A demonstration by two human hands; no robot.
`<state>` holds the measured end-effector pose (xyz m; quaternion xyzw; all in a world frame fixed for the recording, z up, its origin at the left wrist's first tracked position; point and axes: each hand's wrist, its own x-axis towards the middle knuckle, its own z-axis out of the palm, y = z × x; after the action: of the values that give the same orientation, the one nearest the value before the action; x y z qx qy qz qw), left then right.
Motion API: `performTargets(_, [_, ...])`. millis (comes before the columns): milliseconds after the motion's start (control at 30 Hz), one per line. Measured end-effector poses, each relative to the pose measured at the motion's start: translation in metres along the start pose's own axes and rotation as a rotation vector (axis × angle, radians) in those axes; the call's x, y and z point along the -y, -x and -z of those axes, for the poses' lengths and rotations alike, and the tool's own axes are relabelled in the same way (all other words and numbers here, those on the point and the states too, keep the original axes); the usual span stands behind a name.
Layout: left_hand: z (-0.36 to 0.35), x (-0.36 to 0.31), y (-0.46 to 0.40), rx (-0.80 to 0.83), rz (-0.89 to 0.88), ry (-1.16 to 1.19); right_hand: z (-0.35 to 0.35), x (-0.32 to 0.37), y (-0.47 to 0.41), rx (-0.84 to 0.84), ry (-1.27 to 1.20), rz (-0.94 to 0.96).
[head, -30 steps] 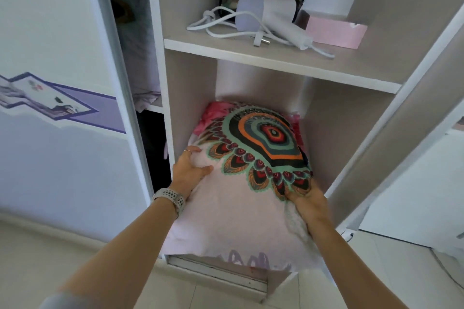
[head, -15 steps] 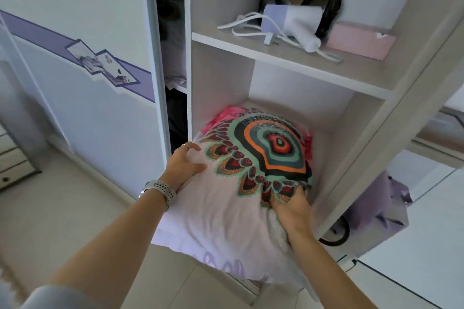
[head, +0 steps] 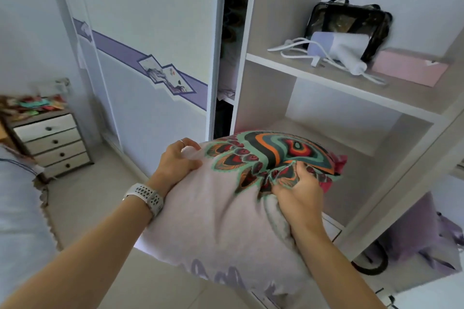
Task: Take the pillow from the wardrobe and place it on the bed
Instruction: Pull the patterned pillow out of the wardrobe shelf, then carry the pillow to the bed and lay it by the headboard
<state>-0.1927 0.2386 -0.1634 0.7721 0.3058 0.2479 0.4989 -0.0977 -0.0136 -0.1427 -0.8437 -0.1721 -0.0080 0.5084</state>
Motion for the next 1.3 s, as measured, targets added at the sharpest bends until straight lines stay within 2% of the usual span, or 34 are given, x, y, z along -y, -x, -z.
performTargets(200, [0.019,-0.004,0.028,-0.090,0.046,0.093,0.016,0.033,-0.009,0.027,-0.063,0.117])
performTargets(367, [0.010,-0.022,0.070,-0.200,0.062,0.156,0.051,0.028,-0.018,0.112,-0.120,0.193])
performTargets(500, [0.002,-0.042,0.123,-0.358,0.046,0.166,0.082,0.012,-0.011,0.157,-0.202,0.237])
performTargets(667, [0.017,-0.064,0.203,-0.597,0.058,0.135,0.097,0.001,0.014,0.314,-0.313,0.285])
performTargets(933, [0.060,-0.080,0.304,-0.973,0.144,-0.006,0.054,0.031,0.052,0.568,-0.385,0.397])
performTargets(1300, [0.125,-0.050,0.317,-1.149,0.272,-0.132,-0.042,0.079,0.071,0.714,-0.331,0.415])
